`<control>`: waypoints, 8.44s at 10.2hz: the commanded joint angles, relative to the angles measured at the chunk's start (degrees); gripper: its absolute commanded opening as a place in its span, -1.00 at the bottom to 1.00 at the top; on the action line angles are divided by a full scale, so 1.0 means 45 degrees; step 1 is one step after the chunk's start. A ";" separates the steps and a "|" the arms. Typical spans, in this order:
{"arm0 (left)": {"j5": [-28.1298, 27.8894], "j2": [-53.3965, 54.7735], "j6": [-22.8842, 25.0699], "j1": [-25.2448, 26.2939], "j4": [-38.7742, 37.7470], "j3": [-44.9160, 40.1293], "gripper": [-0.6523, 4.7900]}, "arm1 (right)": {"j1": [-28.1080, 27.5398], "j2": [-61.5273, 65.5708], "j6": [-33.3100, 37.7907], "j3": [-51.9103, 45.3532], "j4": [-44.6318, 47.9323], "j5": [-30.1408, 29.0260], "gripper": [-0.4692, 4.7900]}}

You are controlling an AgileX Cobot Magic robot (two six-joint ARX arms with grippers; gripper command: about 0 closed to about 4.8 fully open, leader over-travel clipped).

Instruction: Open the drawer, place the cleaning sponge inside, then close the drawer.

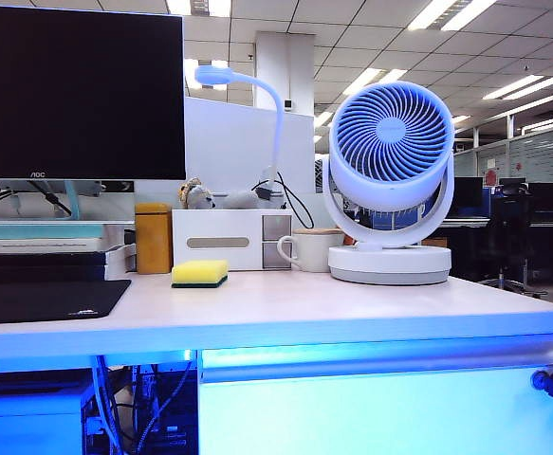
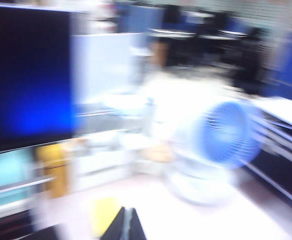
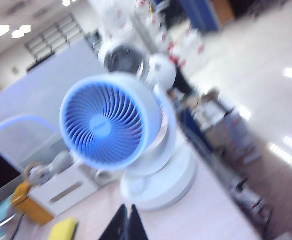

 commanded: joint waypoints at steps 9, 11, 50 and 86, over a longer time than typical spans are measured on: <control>-0.0010 0.1083 0.1447 -0.3910 -0.3813 0.0622 -0.78 | -0.0044 0.6071 0.4609 0.0811 0.2404 -0.6951 -0.84; 0.0005 0.1180 0.1447 -0.3910 -0.4590 0.0622 -0.78 | -0.0049 0.6751 0.5100 0.0811 0.2424 -0.7057 -0.84; -0.0044 0.1569 0.1574 -0.3905 -0.3871 0.0612 -0.78 | -0.3317 1.8481 0.1797 0.2331 1.0418 -1.2570 0.99; -0.0049 0.1569 0.1627 -0.3900 -0.4133 0.0612 -0.78 | -0.3143 1.8442 0.1821 0.2249 1.1919 -1.4528 0.93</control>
